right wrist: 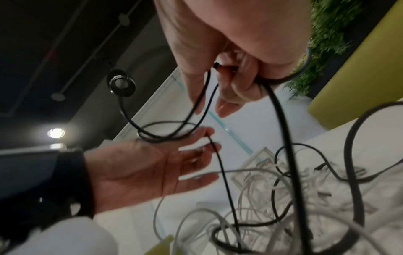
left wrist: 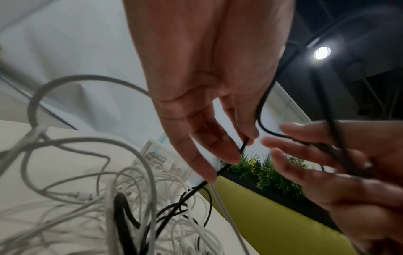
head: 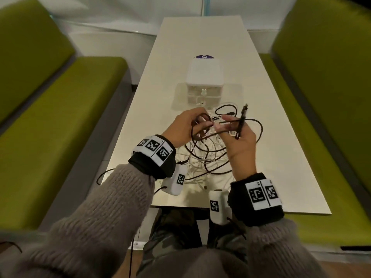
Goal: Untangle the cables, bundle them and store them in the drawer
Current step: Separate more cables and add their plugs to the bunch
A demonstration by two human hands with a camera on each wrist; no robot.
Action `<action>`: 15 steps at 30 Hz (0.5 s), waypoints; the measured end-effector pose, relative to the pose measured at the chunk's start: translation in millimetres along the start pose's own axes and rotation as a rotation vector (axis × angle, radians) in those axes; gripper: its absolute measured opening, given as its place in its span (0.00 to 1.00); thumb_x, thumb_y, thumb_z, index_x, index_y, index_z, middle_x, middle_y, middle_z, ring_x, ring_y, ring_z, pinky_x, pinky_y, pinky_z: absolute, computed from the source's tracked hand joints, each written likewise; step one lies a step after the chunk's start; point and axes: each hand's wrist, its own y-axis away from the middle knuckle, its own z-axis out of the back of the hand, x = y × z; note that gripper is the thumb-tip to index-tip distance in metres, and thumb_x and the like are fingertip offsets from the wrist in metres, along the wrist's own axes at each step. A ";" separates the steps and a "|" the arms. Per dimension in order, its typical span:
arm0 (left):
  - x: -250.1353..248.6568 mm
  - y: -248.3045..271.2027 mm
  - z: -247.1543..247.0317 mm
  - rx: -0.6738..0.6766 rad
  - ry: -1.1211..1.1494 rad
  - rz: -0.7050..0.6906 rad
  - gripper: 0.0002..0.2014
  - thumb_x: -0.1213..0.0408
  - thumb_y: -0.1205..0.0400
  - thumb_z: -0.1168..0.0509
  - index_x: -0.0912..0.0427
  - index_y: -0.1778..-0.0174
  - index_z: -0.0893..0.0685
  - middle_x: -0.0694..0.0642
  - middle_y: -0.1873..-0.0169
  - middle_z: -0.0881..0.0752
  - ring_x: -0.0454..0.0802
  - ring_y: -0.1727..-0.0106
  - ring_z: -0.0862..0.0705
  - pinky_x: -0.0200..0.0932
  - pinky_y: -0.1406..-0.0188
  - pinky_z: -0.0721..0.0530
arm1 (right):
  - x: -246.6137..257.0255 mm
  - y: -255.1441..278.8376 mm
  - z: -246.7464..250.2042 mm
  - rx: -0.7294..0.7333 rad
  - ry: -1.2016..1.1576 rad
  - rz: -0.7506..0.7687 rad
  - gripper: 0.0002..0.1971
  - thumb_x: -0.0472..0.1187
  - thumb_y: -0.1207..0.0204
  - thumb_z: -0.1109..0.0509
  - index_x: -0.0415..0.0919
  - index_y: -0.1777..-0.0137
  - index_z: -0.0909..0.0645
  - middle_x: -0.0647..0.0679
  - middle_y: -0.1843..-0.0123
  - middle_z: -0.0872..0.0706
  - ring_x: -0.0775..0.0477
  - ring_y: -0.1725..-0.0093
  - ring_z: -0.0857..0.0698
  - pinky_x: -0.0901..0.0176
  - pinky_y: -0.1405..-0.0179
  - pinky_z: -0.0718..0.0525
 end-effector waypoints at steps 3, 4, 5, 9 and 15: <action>1.8 5.0 -2.6 0.006 -0.008 -0.083 0.03 0.67 0.20 0.34 0.55 0.56 0.16 0.57 0.56 0.11 0.56 0.60 0.13 0.56 0.56 0.12 | -0.9 1.2 -10.7 0.069 -0.008 -0.007 0.11 0.39 0.28 0.22 0.40 0.47 0.13 0.49 0.52 0.10 0.50 0.44 0.13 0.56 0.37 0.19; 3.5 6.0 -2.8 -0.003 0.018 -0.084 0.08 0.70 0.20 0.35 0.53 0.54 0.14 0.59 0.53 0.11 0.58 0.59 0.12 0.55 0.56 0.12 | -1.4 0.8 -12.4 0.072 -0.010 -0.015 0.09 0.39 0.29 0.22 0.40 0.49 0.13 0.48 0.53 0.10 0.48 0.45 0.12 0.53 0.37 0.18; 6.0 6.4 -3.3 -0.010 0.043 -0.072 0.09 0.71 0.20 0.35 0.54 0.51 0.14 0.62 0.53 0.11 0.60 0.57 0.12 0.54 0.57 0.11 | -0.9 0.7 -13.6 0.073 -0.016 -0.021 0.07 0.38 0.29 0.22 0.41 0.52 0.13 0.47 0.54 0.10 0.47 0.46 0.12 0.51 0.37 0.18; 17.3 6.9 -6.0 -0.037 0.128 0.035 0.04 0.69 0.20 0.34 0.64 0.52 0.15 0.62 0.60 0.15 0.56 0.59 0.12 0.49 0.59 0.10 | -1.5 -0.2 -15.7 0.090 0.014 0.009 0.08 0.37 0.30 0.21 0.48 0.60 0.18 0.52 0.58 0.12 0.50 0.51 0.13 0.64 0.48 0.19; 35.2 21.5 -14.0 0.030 0.202 0.207 0.02 0.70 0.19 0.34 0.63 0.54 0.16 0.58 0.61 0.16 0.51 0.59 0.17 0.45 0.54 0.13 | 3.1 -2.0 -5.8 -0.088 -0.051 0.042 0.10 0.36 0.29 0.22 0.52 0.63 0.18 0.56 0.62 0.13 0.54 0.57 0.15 0.58 0.48 0.18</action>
